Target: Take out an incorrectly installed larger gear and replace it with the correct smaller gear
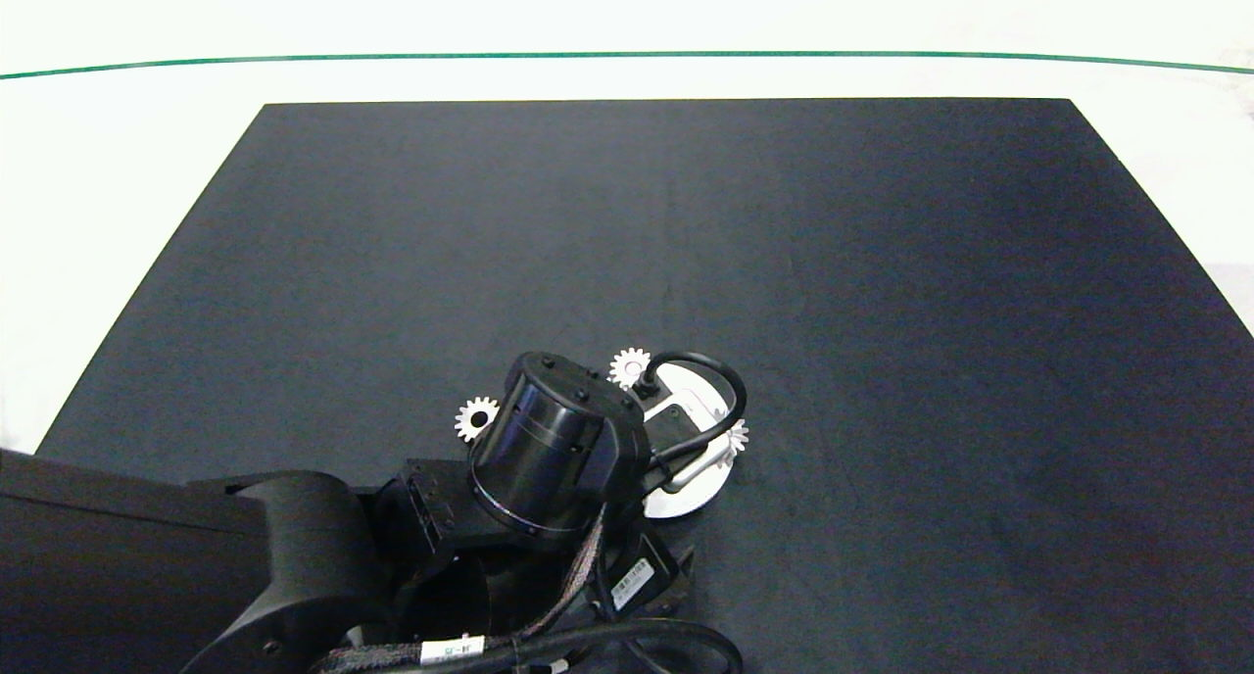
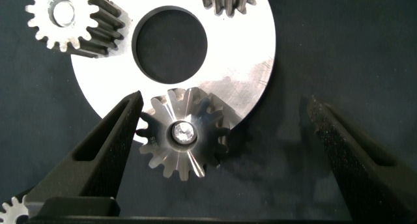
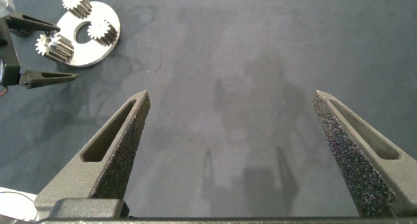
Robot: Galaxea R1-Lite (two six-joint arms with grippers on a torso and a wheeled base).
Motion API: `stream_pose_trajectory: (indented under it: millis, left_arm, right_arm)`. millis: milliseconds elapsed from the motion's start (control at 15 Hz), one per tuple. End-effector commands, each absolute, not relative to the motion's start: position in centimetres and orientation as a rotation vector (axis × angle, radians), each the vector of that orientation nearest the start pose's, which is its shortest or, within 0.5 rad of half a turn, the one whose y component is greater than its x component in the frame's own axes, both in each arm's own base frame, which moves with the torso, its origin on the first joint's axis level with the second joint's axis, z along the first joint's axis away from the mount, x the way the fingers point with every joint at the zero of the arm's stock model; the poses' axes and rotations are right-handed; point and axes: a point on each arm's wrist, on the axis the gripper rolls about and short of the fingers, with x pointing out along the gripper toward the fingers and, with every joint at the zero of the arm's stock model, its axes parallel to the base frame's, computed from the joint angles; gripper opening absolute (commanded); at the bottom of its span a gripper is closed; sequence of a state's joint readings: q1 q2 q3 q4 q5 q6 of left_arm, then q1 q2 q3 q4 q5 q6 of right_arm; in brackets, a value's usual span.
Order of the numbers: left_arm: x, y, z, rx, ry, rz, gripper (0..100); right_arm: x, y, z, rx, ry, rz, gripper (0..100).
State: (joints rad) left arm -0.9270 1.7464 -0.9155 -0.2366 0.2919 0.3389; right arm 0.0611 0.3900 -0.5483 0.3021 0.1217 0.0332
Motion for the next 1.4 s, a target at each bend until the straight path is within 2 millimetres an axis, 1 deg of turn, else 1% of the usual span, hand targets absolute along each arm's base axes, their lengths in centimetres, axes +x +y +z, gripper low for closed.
stream_pose_trajectory:
  millis: [67, 400, 667, 933, 1400]
  left_arm:
    - [19.8, -24.01, 15.9, 0.665, 0.399, -0.677, 100]
    - [20.13, -23.66, 16.0, 0.669, 0.401, -0.664, 90]
    - [20.14, -23.67, 16.02, 0.669, 0.401, -0.664, 83]
    - [20.17, -23.93, 16.46, 0.655, 0.39, -0.665, 74]
    - [20.4, -23.91, 16.05, 0.657, 0.405, -0.66, 60]
  right_arm:
    - [-1.59, 0.18, 20.15, 0.038, 0.147, 0.181, 100]
    - [-1.59, 0.18, 20.15, 0.038, 0.147, 0.181, 100]
    - [-1.53, 0.19, 20.16, 0.038, 0.151, 0.183, 100]
    - [-1.4, 0.19, 20.17, 0.038, 0.157, 0.183, 100]
    - [-1.47, 0.19, 20.16, 0.037, 0.153, 0.183, 100]
